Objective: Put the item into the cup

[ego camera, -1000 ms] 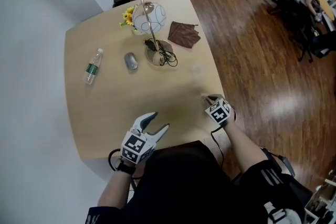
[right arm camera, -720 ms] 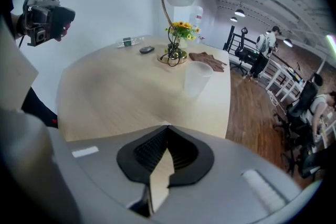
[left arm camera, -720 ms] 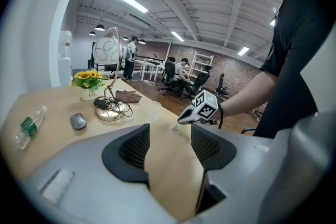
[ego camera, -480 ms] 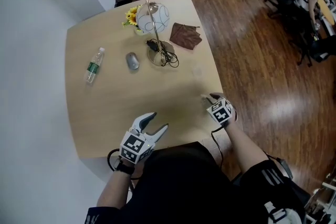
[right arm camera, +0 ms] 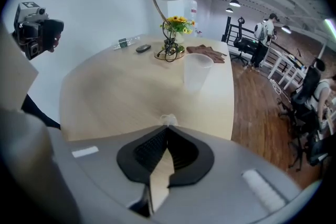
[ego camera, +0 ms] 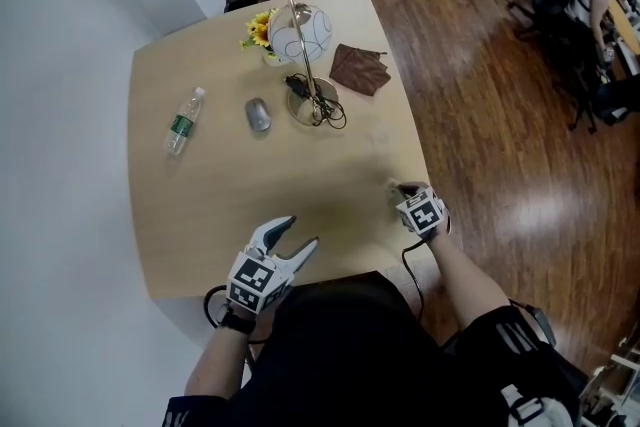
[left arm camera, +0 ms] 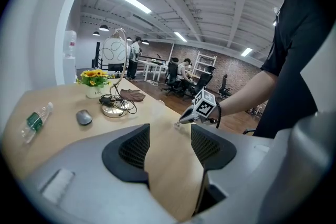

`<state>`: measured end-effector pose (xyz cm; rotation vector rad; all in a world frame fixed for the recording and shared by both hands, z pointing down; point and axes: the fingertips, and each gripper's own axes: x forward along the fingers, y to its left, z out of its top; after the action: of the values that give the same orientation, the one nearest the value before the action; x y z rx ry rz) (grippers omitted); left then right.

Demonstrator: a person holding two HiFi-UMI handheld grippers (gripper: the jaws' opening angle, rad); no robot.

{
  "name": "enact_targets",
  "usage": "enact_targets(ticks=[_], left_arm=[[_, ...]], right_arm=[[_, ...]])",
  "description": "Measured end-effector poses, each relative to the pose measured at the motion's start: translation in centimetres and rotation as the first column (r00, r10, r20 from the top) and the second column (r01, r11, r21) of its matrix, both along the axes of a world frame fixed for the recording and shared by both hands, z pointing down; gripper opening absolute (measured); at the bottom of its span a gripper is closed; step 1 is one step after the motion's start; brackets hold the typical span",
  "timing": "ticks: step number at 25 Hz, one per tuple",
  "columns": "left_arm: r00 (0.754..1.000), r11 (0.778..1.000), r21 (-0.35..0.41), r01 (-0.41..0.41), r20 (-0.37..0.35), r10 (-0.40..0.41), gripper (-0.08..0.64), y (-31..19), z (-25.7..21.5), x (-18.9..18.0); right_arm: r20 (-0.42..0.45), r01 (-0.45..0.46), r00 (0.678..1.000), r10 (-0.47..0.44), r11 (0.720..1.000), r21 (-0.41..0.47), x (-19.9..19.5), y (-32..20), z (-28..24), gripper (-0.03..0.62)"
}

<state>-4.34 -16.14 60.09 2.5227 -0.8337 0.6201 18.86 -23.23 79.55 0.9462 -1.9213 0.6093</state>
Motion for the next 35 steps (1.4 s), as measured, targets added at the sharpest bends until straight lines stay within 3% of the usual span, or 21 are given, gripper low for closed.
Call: enact_targets(ticks=[8,11,16,27,35], left_arm=[[0.999,0.999,0.012,0.033,-0.023,-0.032,0.244,-0.6,-0.4,-0.5],[0.999,0.999,0.012,0.038,-0.026,-0.038,0.244,-0.6,-0.3,-0.6],[0.998,0.998,0.001,0.056,-0.021,-0.056,0.244,-0.4,-0.3,-1.0],[0.994,0.994,-0.021,0.109,-0.01,-0.11,0.244,-0.4,0.4,-2.3],[0.992,0.992,-0.023,0.124,-0.001,-0.124,0.244,-0.4,0.5,-2.0]], right_arm=[[0.045,-0.019,0.999,0.01,0.981,0.193,-0.8,-7.3,-7.9,0.009],[0.029,-0.001,1.0,-0.006,0.974,0.225,-1.3,-10.5,-10.0,0.009],[-0.049,0.066,0.997,-0.059,0.984,0.165,-1.8,-13.2,-9.0,0.009],[-0.137,0.103,0.985,-0.102,0.995,-0.004,-1.8,-13.8,-3.3,0.009],[-0.139,0.115,0.984,-0.115,0.993,-0.008,-1.4,-14.1,-2.6,0.077]])
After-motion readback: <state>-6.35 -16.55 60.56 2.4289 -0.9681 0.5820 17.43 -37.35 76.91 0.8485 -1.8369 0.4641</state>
